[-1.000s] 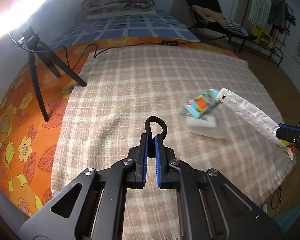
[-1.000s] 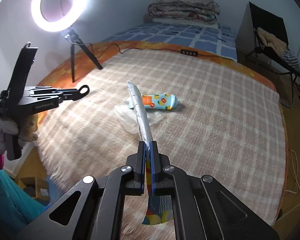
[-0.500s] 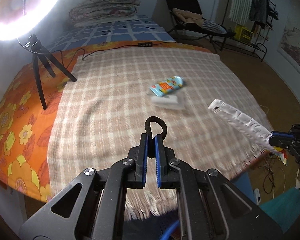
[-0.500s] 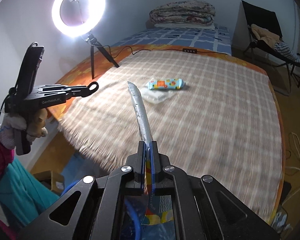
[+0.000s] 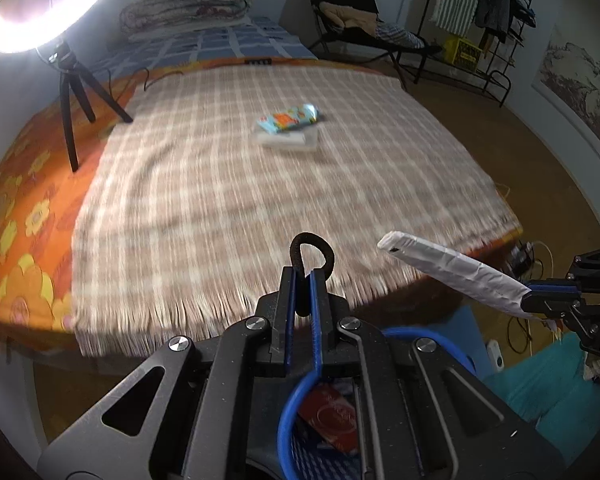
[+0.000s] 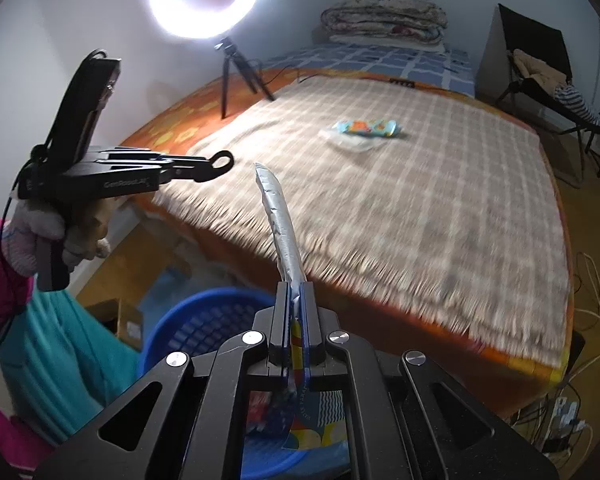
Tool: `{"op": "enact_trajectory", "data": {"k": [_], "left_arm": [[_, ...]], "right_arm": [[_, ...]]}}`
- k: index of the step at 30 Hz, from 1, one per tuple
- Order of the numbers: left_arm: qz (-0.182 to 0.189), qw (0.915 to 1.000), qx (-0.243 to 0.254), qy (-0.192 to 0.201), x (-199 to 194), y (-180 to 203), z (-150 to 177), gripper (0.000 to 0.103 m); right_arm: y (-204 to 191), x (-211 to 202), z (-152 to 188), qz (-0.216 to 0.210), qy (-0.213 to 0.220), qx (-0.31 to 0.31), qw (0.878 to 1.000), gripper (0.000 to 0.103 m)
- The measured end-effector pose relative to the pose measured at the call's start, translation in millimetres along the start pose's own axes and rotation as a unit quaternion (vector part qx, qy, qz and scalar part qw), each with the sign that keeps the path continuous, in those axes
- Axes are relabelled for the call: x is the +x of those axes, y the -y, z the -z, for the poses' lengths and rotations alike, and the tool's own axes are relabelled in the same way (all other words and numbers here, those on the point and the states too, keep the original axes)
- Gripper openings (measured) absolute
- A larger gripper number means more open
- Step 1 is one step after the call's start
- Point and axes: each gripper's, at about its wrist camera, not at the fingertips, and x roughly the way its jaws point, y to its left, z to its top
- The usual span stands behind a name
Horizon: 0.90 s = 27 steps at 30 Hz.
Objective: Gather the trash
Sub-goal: 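Carry the hair tie and white tube over the blue basket and open both tools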
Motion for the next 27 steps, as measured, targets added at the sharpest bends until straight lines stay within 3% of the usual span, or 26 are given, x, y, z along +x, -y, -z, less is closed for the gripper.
{"op": "enact_trajectory", "data": {"k": [12, 27], "left_arm": [[0.015, 0.9987, 0.017, -0.046, 5.1, 9.4, 58.9, 0.005], [0.043, 0.9937, 0.040, -0.095, 22.4, 31.2, 100.5, 0.005]], "right_arm": [[-38.1, 10.1, 51.5, -0.023, -0.060, -0.014, 0.998, 0.003], [-69.8, 51.7, 91.6, -0.039, -0.137, -0.045, 0.989, 0.003]]}}
